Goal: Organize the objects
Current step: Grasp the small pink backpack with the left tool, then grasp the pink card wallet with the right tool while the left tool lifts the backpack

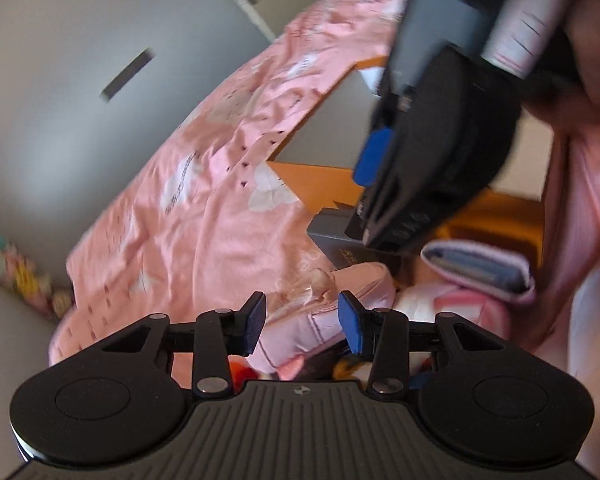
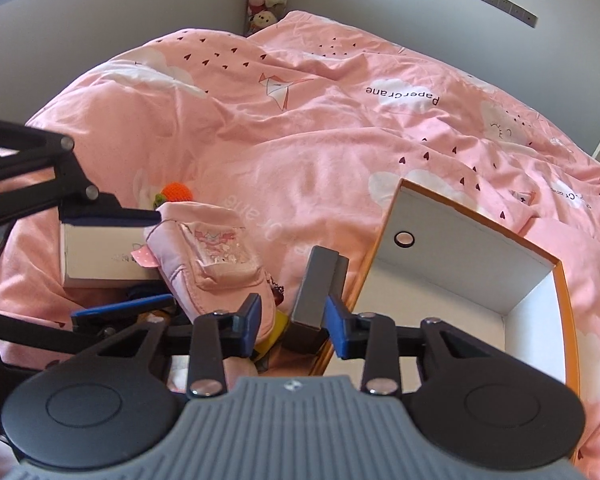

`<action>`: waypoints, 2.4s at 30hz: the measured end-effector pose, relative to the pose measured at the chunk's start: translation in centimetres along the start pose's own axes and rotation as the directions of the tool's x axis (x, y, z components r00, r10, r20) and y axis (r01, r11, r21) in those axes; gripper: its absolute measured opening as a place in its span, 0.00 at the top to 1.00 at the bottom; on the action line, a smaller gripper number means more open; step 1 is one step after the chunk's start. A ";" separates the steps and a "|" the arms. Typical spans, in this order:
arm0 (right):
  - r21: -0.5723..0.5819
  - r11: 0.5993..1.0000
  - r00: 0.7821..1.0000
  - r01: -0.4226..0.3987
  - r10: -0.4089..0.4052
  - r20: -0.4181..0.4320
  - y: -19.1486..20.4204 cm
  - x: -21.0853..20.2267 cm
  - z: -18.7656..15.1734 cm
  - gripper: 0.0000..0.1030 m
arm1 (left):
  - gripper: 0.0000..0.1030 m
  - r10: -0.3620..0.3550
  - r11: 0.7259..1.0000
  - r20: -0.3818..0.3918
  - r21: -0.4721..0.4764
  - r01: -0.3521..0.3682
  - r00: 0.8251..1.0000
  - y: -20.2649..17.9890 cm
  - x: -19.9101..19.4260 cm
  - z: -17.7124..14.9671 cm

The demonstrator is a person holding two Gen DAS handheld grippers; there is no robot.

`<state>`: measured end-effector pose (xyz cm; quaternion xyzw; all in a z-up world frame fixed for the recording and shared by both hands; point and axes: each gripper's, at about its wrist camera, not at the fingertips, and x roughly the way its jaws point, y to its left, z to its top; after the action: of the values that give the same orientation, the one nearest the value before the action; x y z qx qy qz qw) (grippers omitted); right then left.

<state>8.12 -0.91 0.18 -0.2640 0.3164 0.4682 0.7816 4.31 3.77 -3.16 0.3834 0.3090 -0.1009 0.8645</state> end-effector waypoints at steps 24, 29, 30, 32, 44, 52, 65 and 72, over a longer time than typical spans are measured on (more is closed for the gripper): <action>-0.017 0.996 0.994 -0.092 0.091 -0.064 -0.5 2.6 0.5 0.65 | 0.56 -0.025 0.814 -0.060 0.578 0.056 0.998 -5.1 6.2 -4.2; -0.030 0.996 0.995 -0.079 0.078 -0.056 -0.3 1.9 0.3 0.65 | 0.34 -0.046 0.742 -0.059 0.667 0.073 0.997 -5.0 6.3 -5.4; -0.032 0.997 0.996 -0.077 0.075 -0.056 -0.3 1.8 0.3 0.65 | 0.34 -0.049 0.725 -0.070 0.684 0.083 0.996 -5.0 6.6 -5.7; -0.036 0.997 0.996 -0.072 0.069 -0.056 -0.3 1.6 0.2 0.65 | 0.36 -0.044 0.701 -0.107 0.705 0.107 0.993 -5.1 7.3 -6.3; 0.001 0.997 0.997 -0.071 0.071 -0.024 -0.8 -0.1 -0.2 0.65 | 0.72 -0.078 0.908 -0.167 0.395 0.139 0.983 -1.4 6.1 -7.2; 0.103 0.989 0.994 -0.103 0.097 0.058 -1.1 -4.6 -2.3 0.65 | 0.74 -0.274 0.938 -0.149 -0.257 0.231 0.950 4.7 2.4 0.0; 0.088 0.995 0.999 -0.039 0.037 0.024 3.9 -7.5 -8.5 0.68 | 0.74 -0.390 0.487 0.102 -0.820 0.299 0.915 7.2 -6.9 -0.5; -0.018 0.996 0.996 0.085 -0.085 -0.008 6.3 -5.7 -9.6 0.68 | 0.74 -0.380 0.410 0.131 -0.863 0.294 0.916 6.0 -7.8 -2.3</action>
<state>-1.97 -8.29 -2.63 -0.2862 0.3042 0.4363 0.7970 -0.39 9.07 4.03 -0.1725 0.4239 -0.0862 0.8849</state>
